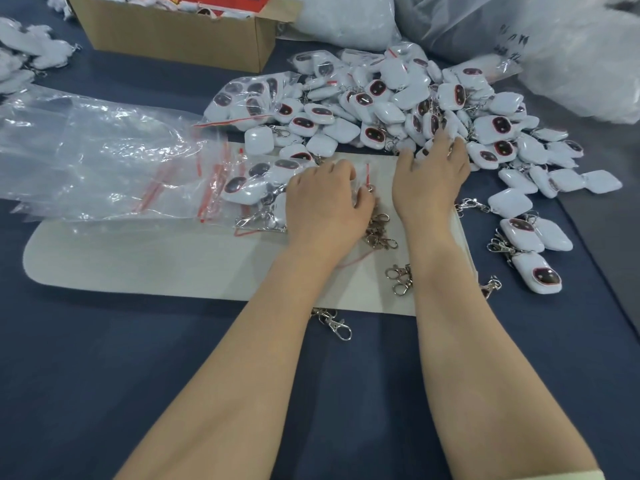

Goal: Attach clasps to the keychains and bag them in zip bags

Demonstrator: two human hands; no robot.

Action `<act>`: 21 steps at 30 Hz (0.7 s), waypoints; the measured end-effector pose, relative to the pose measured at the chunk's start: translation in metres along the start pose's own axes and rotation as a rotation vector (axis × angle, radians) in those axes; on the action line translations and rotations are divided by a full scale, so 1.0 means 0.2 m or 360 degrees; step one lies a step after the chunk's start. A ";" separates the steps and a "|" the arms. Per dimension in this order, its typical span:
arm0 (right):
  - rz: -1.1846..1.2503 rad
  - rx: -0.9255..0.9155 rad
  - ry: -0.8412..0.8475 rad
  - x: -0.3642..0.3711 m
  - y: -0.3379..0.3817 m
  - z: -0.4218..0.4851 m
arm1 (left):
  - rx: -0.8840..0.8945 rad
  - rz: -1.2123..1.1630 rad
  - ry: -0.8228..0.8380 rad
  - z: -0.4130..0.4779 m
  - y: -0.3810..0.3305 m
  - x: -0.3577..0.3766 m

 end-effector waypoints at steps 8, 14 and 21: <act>0.1676 0.0347 -0.0165 0.07 0.08 -0.03 | -0.0001 0.0031 0.0012 0.00 -0.01 0.00; 0.2307 0.0671 0.0138 0.23 0.13 -0.08 | -0.0018 0.0054 0.0036 -0.01 -0.01 0.00; 0.2596 0.0934 0.0029 0.25 0.07 -0.09 | 0.0103 -0.0042 0.0051 -0.06 -0.10 -0.01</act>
Point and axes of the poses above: each hand's wrist, its own z-axis towards the middle knuckle, its own x-axis out of the palm, y = z × x, the point moved 9 cm from there along z, towards the middle knuckle, and after that the axes turned 12 degrees about -x, right-handed, at the moved point
